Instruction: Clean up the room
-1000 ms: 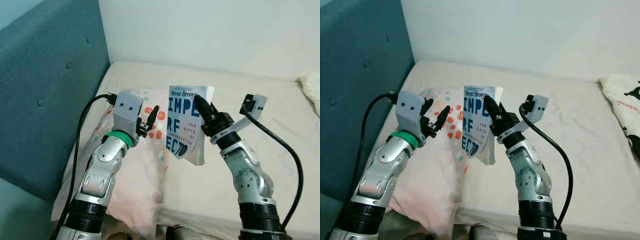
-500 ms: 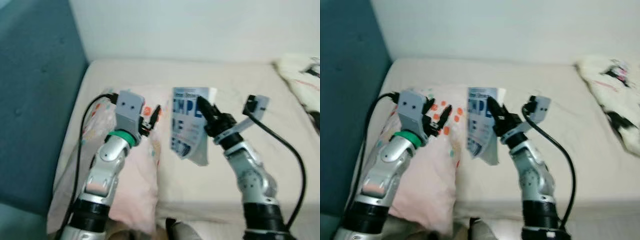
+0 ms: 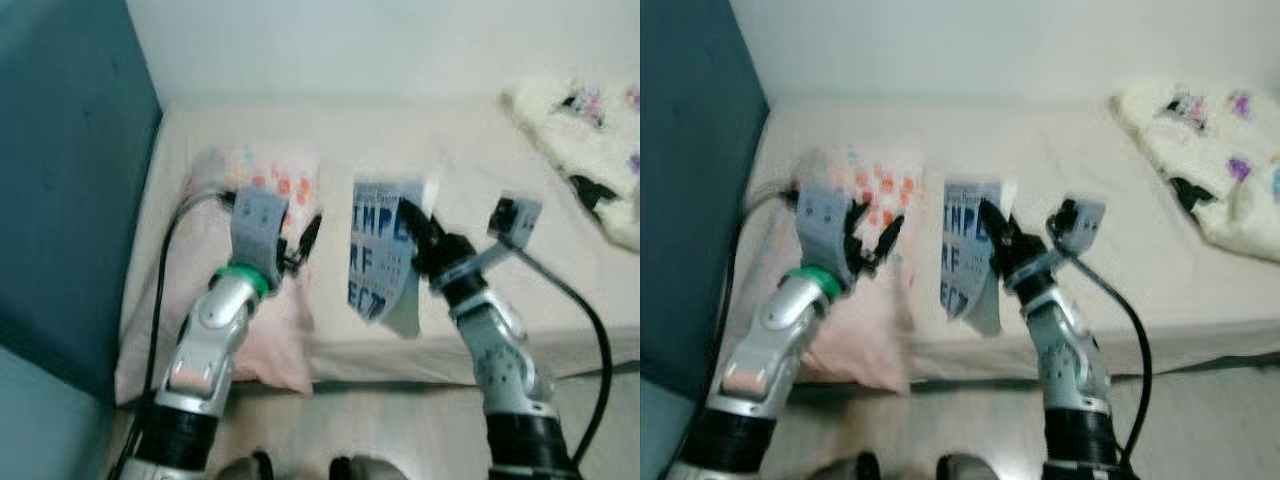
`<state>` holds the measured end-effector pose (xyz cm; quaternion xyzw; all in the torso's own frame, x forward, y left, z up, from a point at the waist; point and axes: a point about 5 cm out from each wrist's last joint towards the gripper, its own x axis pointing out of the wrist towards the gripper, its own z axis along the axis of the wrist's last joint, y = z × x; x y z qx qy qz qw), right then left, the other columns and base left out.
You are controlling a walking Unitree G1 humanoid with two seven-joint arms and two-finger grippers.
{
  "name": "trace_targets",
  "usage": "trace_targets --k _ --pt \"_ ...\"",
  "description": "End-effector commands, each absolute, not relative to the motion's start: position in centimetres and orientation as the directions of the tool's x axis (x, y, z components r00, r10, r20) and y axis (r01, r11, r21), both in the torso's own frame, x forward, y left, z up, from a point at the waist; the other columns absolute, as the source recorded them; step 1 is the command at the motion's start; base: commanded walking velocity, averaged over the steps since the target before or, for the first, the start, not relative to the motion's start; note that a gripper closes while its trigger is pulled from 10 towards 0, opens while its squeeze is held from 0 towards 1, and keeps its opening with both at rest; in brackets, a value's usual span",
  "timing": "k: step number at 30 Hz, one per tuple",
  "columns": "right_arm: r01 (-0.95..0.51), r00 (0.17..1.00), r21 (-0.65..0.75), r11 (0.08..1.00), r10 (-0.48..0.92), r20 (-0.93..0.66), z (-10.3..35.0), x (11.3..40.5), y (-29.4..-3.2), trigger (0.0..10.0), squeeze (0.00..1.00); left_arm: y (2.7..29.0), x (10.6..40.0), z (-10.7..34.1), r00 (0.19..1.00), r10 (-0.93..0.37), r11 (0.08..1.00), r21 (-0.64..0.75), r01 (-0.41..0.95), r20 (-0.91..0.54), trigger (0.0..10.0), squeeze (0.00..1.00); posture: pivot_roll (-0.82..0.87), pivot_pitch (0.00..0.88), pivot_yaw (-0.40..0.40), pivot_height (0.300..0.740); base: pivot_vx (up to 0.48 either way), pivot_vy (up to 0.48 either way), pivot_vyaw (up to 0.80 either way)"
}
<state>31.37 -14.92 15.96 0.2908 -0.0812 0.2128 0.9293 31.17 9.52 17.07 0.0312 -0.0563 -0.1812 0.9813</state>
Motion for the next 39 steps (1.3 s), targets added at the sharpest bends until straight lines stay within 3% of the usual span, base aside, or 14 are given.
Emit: trace_targets --k 1,8,28,39 --pt "-0.452 0.891 0.5 0.739 0.349 0.29 16.18 31.2 -14.77 10.0 0.0 9.36 31.11 16.92 0.925 -0.37 0.928 0.09 0.362 0.092 10.0 0.0 -0.05 0.038 0.017 0.74 0.0 0.0 0.0" --pt "-0.453 0.89 0.498 0.739 0.35 0.291 16.18 31.21 -14.74 10.0 0.0 9.23 31.08 17.16 0.918 -0.38 0.924 0.103 0.369 0.115 10.0 0.0 -0.05 0.038 0.019 0.74 0.043 0.0 0.0" --pt "-0.456 0.889 0.495 0.74 0.354 0.291 16.12 31.23 -14.7 10.0 0.0 9.21 31.2 17.23 0.918 -0.379 0.924 0.107 0.367 0.12 10.0 0.0 -0.05 0.036 0.018 0.74 0.427 0.0 0.0" --pt "-0.459 0.888 0.493 0.739 0.36 0.288 16.08 31.2 -14.63 10.0 0.0 9.56 31.21 16.91 0.926 -0.366 0.929 0.089 0.358 0.095 10.0 0.0 -0.05 0.037 0.017 0.74 0.0 0.0 0.0"
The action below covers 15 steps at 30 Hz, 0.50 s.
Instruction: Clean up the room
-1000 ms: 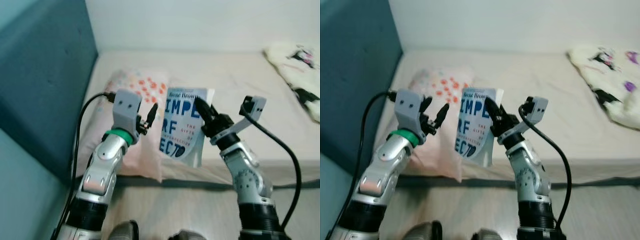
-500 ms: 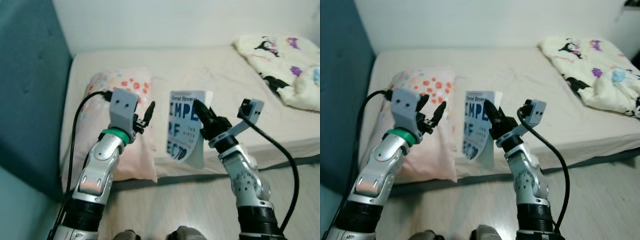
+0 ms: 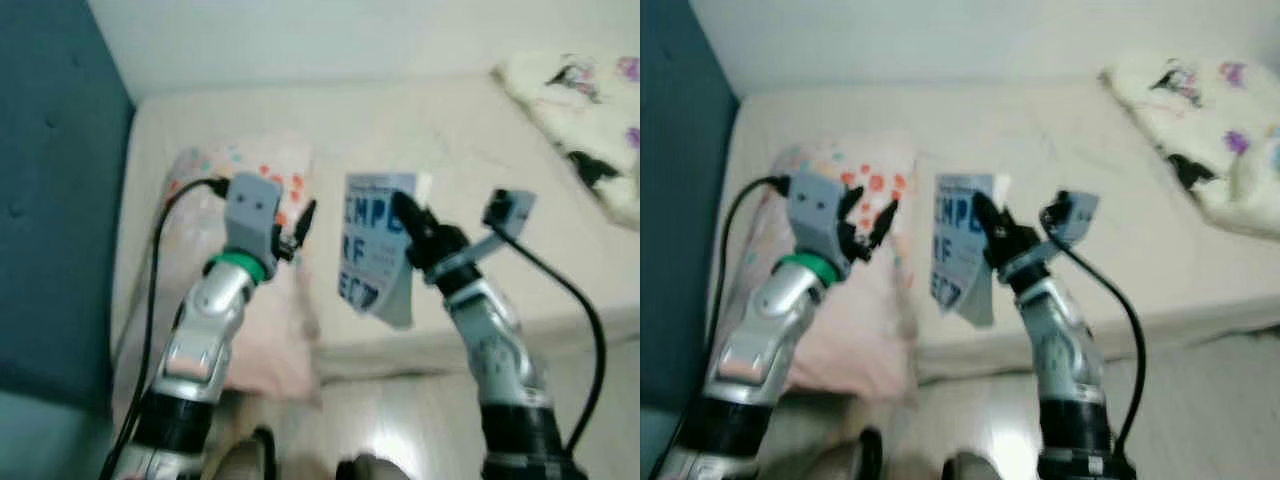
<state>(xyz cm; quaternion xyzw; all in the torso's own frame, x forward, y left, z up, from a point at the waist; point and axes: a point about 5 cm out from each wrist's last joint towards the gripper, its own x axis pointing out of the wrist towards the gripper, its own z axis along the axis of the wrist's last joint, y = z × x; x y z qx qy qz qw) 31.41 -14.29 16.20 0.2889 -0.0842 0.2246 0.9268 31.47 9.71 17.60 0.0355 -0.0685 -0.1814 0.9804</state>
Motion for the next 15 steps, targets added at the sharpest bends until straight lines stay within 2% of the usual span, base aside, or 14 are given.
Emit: trace_targets --k 1,9,12,15 --pt "-0.461 0.887 0.492 0.738 0.363 0.287 16.06 31.19 -14.58 10.0 0.0 9.58 31.2 16.88 0.926 -0.366 0.929 0.088 0.358 0.094 10.0 0.0 -0.05 0.037 0.016 0.74 0.0 0.0 0.0" --pt "-0.456 0.89 0.486 0.745 0.366 0.272 15.58 30.99 -14.53 10.0 0.0 9.49 31.12 16.64 0.925 -0.37 0.928 0.086 0.363 0.088 10.0 0.0 -0.05 0.032 0.015 0.74 0.0 0.0 0.0" --pt "-0.407 0.912 0.47 0.783 0.322 0.253 15.33 31.21 -15.03 10.0 0.0 9.53 31.06 16.48 0.925 -0.372 0.927 0.087 0.365 0.082 10.0 0.0 -0.05 0.031 0.015 0.725 0.0 0.0 0.0" --pt "-0.399 0.916 0.478 0.783 0.313 0.252 15.24 31.29 -15.21 10.0 0.0 9.54 31.05 16.47 0.925 -0.372 0.927 0.087 0.365 0.081 10.0 0.0 -0.05 0.031 0.014 0.715 0.0 0.0 0.0"
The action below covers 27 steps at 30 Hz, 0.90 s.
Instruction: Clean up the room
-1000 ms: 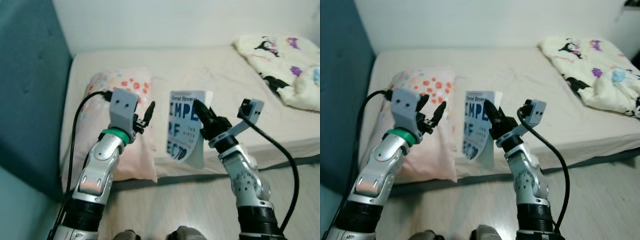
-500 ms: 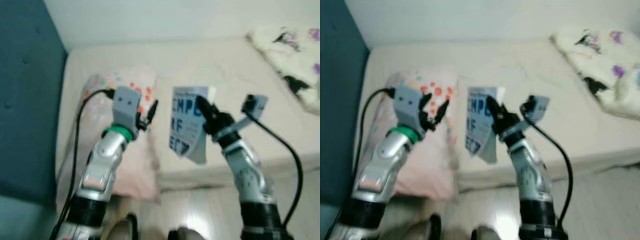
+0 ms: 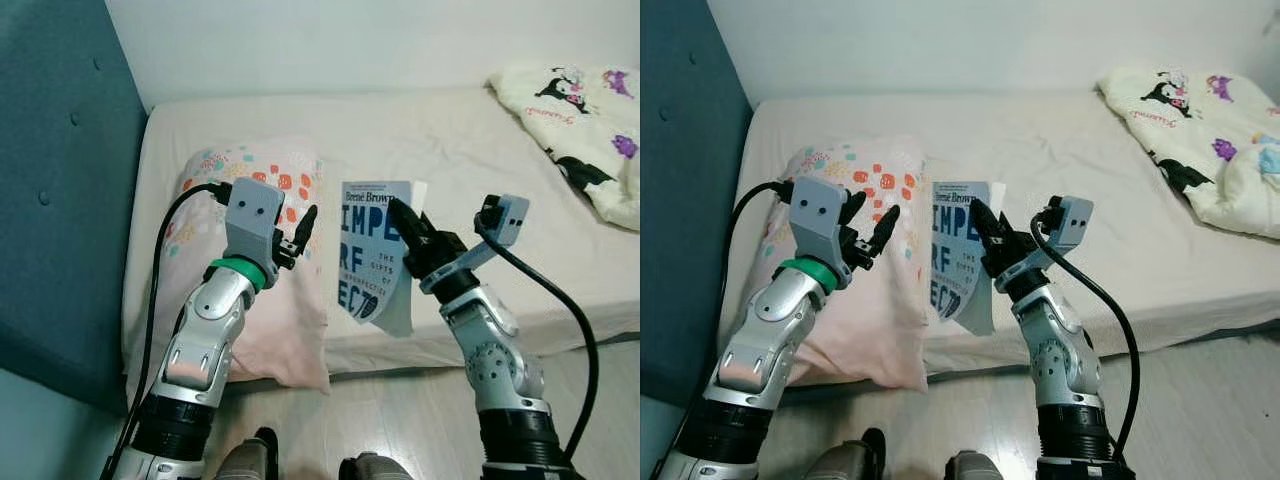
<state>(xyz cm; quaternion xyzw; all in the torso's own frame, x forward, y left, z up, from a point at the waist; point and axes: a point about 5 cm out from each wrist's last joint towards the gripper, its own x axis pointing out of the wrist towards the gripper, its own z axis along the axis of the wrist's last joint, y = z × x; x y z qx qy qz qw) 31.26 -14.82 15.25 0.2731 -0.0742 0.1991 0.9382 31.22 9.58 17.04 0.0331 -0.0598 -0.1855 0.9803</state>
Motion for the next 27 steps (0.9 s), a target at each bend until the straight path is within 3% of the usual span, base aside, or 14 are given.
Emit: trace_targets --k 1,27 --pt "-0.398 0.916 0.479 0.783 0.311 0.253 15.24 31.33 -15.27 10.0 0.0 9.56 31.05 16.48 0.925 -0.371 0.927 0.087 0.365 0.081 10.0 0.0 -0.05 0.031 0.014 0.71 0.0 0.0 0.0" --pt "-0.424 0.904 0.48 0.768 0.33 0.271 15.46 31.48 -15.04 10.0 0.0 9.86 30.99 16.52 0.929 -0.362 0.931 0.087 0.355 0.079 10.0 0.0 -0.04 0.042 0.02 0.605 0.0 0.0 0.0"
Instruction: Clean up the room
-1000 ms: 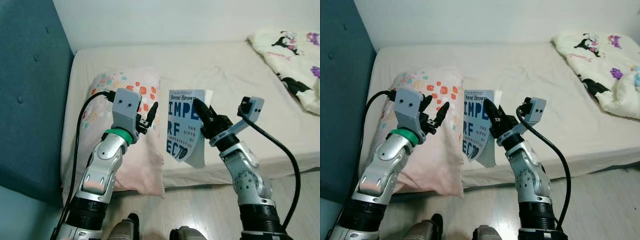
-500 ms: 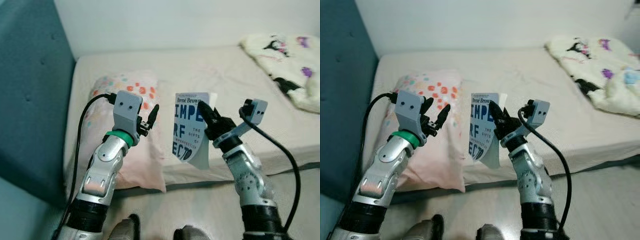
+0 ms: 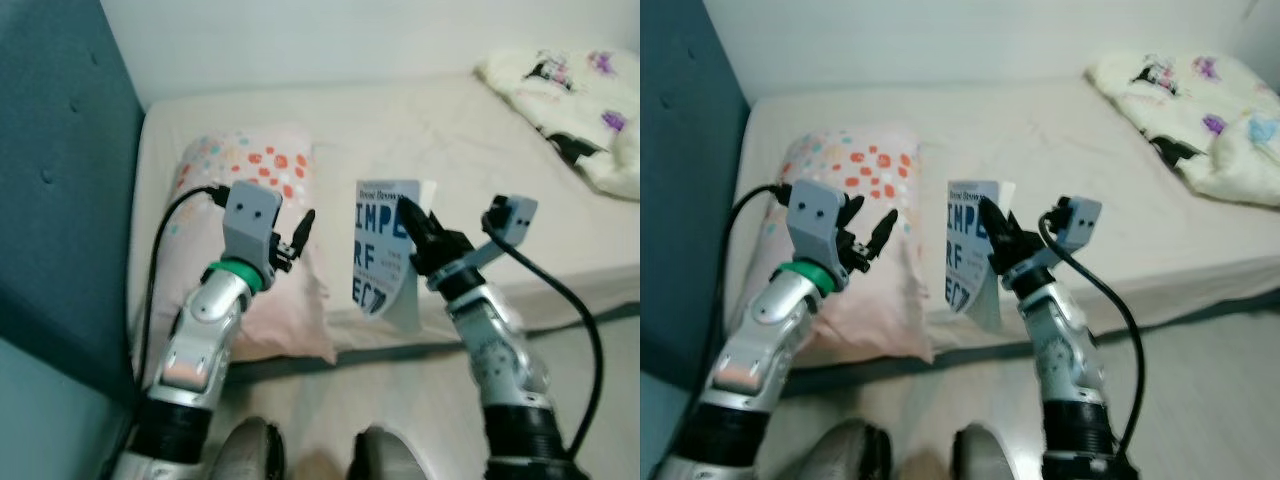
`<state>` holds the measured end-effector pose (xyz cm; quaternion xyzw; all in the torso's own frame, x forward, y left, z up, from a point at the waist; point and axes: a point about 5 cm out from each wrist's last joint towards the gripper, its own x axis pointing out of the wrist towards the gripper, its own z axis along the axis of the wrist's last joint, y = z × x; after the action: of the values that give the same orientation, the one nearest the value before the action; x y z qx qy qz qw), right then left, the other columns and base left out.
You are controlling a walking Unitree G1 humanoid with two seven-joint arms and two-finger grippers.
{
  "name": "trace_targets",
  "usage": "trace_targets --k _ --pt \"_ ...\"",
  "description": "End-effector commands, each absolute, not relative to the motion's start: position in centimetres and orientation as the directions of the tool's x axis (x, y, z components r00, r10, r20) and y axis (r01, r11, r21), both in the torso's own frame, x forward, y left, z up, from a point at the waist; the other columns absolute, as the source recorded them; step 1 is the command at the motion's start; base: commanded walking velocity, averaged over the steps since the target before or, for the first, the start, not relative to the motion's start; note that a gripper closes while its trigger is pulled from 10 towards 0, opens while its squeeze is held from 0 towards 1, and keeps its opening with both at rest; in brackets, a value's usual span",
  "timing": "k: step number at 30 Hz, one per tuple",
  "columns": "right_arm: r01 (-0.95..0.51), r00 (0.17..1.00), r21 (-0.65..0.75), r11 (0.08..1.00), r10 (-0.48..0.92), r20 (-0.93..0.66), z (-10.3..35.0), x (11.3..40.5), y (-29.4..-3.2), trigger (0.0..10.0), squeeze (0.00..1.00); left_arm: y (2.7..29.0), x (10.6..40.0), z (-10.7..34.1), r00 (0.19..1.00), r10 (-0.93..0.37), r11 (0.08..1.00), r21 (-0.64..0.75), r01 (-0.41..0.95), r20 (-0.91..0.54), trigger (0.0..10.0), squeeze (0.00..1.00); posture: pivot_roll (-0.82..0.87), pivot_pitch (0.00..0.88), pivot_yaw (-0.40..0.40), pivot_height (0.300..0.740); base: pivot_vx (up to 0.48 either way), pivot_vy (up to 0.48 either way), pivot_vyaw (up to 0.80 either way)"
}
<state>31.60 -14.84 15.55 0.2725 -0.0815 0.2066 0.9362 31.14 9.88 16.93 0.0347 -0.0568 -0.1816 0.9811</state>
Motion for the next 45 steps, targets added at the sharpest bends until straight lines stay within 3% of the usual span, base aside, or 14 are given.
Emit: trace_targets --k 1,11,20,29,35,45 --pt "-0.424 0.904 0.48 0.768 0.33 0.271 15.5 31.5 -15.0 10.0 0.0 9.9 31.0 16.5 0.929 -0.362 0.931 0.087 0.355 0.079 10.0 0.0 -0.04 0.042 0.02 0.605 0.0 0.0 0.0" --pt "-0.444 0.893 0.449 0.775 0.339 0.297 16.1 31.6 -15.2 10.0 0.0 10.0 31.0 16.6 0.93 -0.359 0.932 0.088 0.352 0.079 10.0 0.0 -0.04 0.046 0.026 0.575 0.0 0.0 0.0" --pt "-0.531 0.797 0.299 0.793 0.348 0.493 22.9 32.5 -17.7 10.0 0.0 10.6 31.5 18.1 0.934 -0.338 0.94 0.087 0.33 0.111 10.0 0.0 -0.03 0.068 0.044 0.555 0.0 0.0 0.0" --pt "-0.57 0.801 0.315 0.759 0.427 0.421 21.6 35.0 -17.4 10.0 0.0 13.5 32.5 20.9 0.955 -0.242 0.969 0.1 0.227 0.17 10.0 0.0 0.0 0.133 0.067 0.555 0.0 0.0 0.0" --pt "-0.611 0.776 0.391 0.689 0.423 0.468 22.6 36.4 -17.7 10.0 0.0 15.4 32.4 22.4 0.963 -0.185 0.981 0.093 0.169 0.194 10.0 0.0 0.03 0.176 0.081 0.555 0.0 0.0 0.0" --pt "-0.667 0.738 0.503 0.549 0.396 0.546 24.0 38.7 -17.5 10.0 0.0 15.9 31.3 23.2 0.964 -0.177 0.983 0.094 0.161 0.197 10.0 0.0 0.08 0.209 0.073 0.555 0.0 0.0 0.0"
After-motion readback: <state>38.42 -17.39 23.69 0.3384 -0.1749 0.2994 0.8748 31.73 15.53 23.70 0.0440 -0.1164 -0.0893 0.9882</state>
